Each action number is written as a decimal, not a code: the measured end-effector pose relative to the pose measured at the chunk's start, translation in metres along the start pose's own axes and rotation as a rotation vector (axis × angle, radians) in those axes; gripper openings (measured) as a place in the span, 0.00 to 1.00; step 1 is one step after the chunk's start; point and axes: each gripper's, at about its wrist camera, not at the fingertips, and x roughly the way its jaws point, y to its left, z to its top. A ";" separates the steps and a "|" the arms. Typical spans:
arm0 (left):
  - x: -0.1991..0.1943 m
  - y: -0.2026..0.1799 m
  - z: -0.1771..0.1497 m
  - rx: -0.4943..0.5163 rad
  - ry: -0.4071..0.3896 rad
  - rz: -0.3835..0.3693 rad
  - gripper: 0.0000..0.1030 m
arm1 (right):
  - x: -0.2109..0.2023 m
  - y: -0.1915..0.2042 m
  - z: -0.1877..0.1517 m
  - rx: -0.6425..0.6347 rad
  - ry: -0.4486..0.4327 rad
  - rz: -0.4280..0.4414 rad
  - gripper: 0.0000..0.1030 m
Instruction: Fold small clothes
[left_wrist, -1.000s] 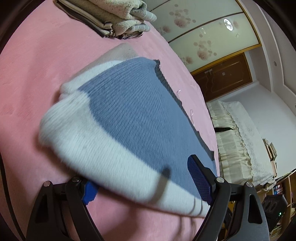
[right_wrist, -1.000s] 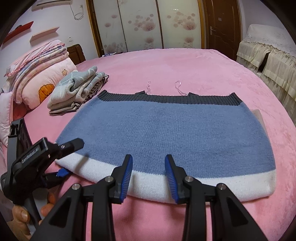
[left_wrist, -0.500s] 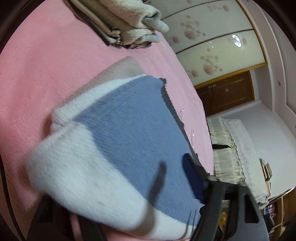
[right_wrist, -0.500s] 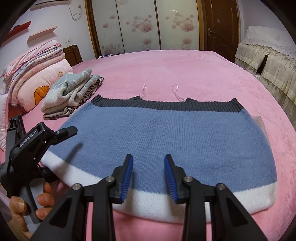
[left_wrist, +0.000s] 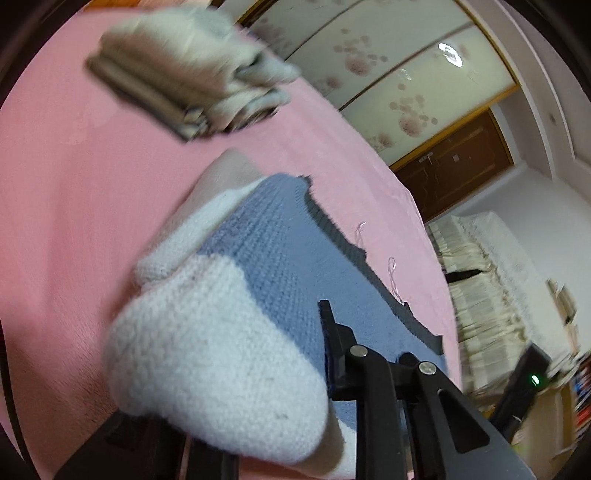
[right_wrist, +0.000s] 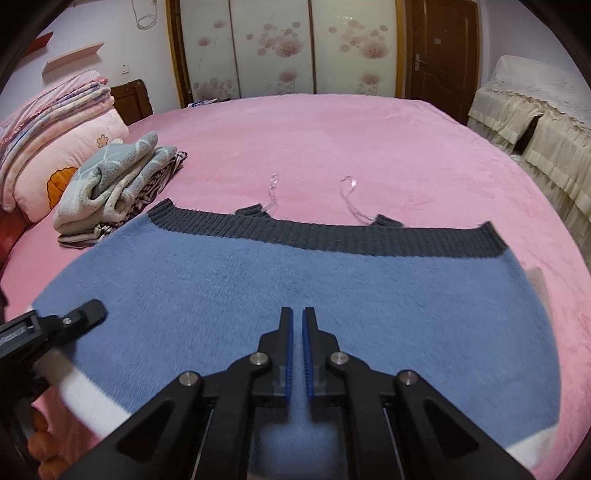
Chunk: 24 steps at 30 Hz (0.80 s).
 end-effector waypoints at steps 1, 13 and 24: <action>-0.003 -0.008 0.000 0.032 -0.018 0.008 0.17 | 0.009 0.001 -0.001 -0.010 0.025 -0.011 0.04; -0.025 -0.137 -0.010 0.411 -0.114 -0.016 0.16 | 0.030 -0.031 -0.005 0.098 0.096 0.175 0.04; 0.010 -0.256 -0.089 0.634 -0.005 -0.107 0.16 | -0.073 -0.161 -0.050 0.350 -0.052 0.151 0.04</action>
